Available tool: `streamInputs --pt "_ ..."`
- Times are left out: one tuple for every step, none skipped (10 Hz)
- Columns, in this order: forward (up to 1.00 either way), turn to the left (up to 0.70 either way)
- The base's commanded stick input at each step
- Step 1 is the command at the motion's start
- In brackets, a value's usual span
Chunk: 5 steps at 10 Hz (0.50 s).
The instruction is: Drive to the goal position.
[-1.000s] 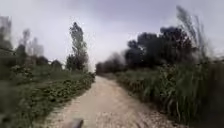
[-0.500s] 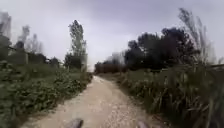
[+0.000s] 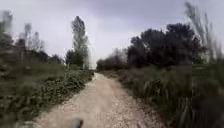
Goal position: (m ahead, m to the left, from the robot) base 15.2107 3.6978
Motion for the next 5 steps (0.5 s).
streamInputs --pt "0.85 0.0" --pt "0.85 0.0" --pt "0.85 0.0" --pt "0.85 0.0" --pt "0.85 0.0"
